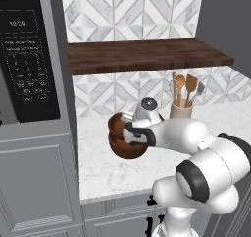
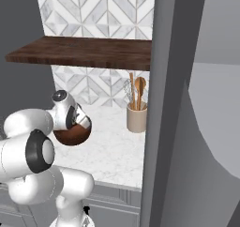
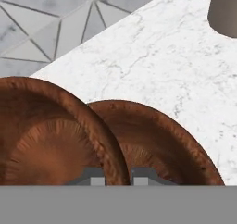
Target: Pick up the bowls on the counter and stack them on top of one another in the open cabinet. Place the smaller bowl on top of the larger bowl.
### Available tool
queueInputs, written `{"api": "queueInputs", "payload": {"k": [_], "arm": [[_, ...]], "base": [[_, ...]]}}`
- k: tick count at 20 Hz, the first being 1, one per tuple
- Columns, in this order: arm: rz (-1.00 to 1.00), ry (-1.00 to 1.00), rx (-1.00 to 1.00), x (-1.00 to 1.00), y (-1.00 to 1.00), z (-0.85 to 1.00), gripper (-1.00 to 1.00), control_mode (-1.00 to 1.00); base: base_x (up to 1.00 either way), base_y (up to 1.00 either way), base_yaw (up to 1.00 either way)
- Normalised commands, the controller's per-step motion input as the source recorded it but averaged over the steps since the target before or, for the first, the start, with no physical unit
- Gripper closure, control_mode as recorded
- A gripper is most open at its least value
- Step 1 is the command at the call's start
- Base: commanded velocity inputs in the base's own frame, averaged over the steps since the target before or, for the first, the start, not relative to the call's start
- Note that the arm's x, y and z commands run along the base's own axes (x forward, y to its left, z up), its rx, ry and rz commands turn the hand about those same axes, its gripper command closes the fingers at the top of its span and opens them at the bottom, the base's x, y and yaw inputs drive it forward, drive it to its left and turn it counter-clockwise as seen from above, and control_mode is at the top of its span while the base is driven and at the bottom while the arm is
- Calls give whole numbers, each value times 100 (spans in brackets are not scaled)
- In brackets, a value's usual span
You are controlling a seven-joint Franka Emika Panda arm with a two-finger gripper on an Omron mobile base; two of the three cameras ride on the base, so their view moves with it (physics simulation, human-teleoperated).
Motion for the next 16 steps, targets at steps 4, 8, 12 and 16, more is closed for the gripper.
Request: {"api": "queueInputs", "payload": {"k": [4,8,12,16], "arm": [[0,1,1,0,1,8,-100,-100],[1,0,9,-21,-24,64,-100,-100],[9,10,17,-47,-41,33,-100,-100],[3,25,2,0,-2,-14,-100,-100]], "base": [[0,0,0],[0,0,0],[0,0,0],[0,0,0]]}}
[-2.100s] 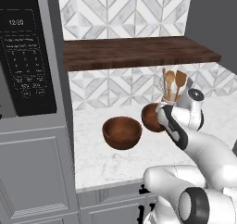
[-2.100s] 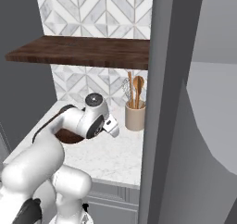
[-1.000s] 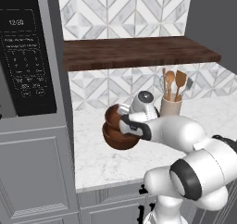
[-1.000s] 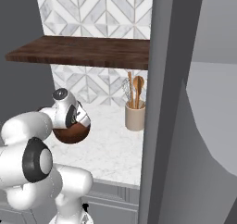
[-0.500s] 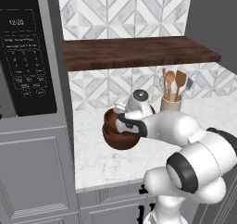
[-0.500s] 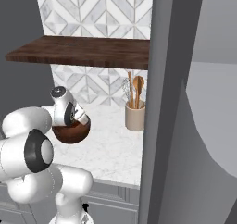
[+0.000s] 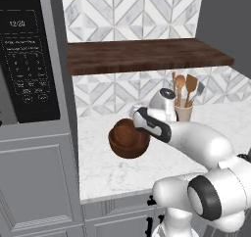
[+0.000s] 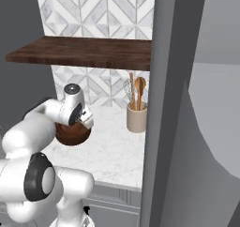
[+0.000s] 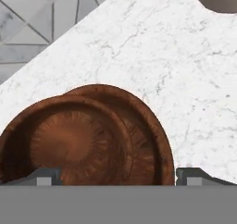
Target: Pick up the bowls on the counter and stack them on top of one another in the open cabinet. Place the smaller bowl on top of the larger bowl.
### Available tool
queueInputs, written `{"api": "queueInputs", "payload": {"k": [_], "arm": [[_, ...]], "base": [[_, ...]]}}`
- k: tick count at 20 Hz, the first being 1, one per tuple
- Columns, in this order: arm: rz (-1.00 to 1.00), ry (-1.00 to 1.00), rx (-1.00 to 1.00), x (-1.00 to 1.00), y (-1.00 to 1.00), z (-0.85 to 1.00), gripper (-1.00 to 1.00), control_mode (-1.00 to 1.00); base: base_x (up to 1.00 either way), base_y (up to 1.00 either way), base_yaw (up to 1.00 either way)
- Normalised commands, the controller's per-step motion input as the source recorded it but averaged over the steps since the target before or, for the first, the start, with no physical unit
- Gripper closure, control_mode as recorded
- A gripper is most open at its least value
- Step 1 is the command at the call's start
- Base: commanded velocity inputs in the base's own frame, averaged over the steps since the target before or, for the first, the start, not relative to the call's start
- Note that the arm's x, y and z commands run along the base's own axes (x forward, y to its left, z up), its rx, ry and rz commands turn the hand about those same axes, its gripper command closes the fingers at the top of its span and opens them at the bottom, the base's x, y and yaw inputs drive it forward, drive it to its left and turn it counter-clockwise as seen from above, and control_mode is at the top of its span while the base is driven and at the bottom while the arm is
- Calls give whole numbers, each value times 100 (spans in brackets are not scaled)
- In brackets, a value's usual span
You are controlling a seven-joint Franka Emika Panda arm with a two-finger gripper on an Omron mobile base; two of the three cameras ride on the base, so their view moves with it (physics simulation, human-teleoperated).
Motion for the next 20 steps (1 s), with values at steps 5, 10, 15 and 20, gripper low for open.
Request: {"api": "queueInputs", "payload": {"k": [5,10,15,20], "arm": [[4,20,0,2,0,-39,-100,-100],[5,20,-4,0,1,-58,-100,-100],[5,9,-4,0,17,-47,-100,-100],[4,3,-4,0,18,-52,100,-100]], "base": [[0,0,0],[0,0,0],[0,0,0],[0,0,0]]}}
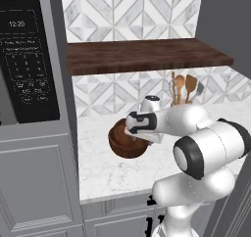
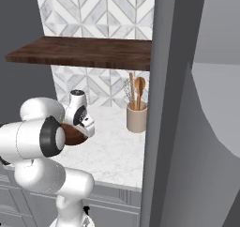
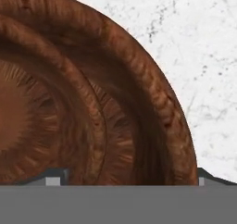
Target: Pick up the bowls on the counter and stack them on top of one another in the open cabinet. Place the smaller bowl on top of the larger bowl.
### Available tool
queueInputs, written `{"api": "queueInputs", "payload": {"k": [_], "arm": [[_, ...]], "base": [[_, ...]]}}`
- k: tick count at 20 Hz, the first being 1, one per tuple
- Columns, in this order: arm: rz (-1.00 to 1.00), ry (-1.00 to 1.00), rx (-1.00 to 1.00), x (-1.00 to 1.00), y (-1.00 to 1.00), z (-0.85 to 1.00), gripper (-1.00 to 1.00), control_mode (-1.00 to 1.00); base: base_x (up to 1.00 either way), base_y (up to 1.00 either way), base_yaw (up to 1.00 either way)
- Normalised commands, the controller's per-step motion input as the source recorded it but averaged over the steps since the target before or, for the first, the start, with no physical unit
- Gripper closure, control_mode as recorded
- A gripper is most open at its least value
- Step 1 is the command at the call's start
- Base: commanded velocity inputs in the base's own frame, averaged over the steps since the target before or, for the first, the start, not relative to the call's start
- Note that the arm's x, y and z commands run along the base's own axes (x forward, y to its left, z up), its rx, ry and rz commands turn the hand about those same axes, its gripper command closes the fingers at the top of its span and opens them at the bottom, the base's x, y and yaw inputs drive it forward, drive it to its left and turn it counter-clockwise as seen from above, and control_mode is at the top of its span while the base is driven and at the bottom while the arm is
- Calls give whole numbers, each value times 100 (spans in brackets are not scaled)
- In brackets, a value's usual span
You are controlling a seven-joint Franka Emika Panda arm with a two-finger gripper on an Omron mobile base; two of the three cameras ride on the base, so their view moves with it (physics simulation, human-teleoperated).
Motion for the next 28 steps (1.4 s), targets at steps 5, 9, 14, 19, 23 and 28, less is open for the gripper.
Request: {"api": "queueInputs", "payload": {"k": [5,9,14,19,23,28], "arm": [[1,0,-2,0,3,-17,100,-100],[0,0,-2,-18,0,-16,100,-100],[0,-27,0,-67,0,62,100,-100],[-1,-39,0,-80,-9,100,100,-100],[-4,-44,1,-86,-48,100,100,-100],[-1,-40,5,-51,-44,100,100,-100]], "base": [[0,0,0],[0,0,0],[0,0,0],[0,0,0],[0,0,0],[0,0,0]]}}
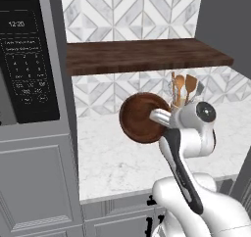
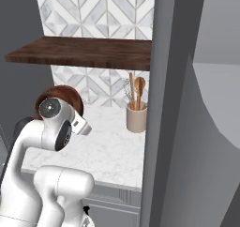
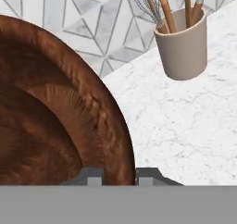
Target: Pick up the bowls on the counter and stack them on top of one another in the open cabinet. Place the smaller bowl on top of the larger bowl.
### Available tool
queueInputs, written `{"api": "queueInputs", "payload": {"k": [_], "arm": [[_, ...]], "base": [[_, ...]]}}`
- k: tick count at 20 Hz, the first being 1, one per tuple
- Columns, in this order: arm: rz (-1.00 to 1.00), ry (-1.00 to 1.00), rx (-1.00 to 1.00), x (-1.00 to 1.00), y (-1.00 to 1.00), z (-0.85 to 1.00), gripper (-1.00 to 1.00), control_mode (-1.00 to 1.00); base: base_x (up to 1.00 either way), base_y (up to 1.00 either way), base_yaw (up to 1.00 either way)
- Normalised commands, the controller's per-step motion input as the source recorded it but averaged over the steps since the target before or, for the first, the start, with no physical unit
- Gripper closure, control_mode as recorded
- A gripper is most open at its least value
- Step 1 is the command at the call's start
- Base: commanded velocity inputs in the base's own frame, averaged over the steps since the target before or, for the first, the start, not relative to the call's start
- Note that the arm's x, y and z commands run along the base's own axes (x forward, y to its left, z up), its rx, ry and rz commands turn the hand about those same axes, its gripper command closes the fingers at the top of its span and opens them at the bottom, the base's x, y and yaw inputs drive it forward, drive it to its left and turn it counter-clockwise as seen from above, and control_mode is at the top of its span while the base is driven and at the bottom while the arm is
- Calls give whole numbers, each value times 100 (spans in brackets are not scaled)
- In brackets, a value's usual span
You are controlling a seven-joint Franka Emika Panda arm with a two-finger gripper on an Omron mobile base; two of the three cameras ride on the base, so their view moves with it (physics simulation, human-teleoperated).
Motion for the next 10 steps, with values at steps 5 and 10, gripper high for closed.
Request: {"api": "queueInputs", "payload": {"k": [5,10], "arm": [[0,-30,6,-26,-36,100,100,-100],[0,-10,9,21,-28,100,100,-100]], "base": [[0,0,0],[0,0,0]]}}
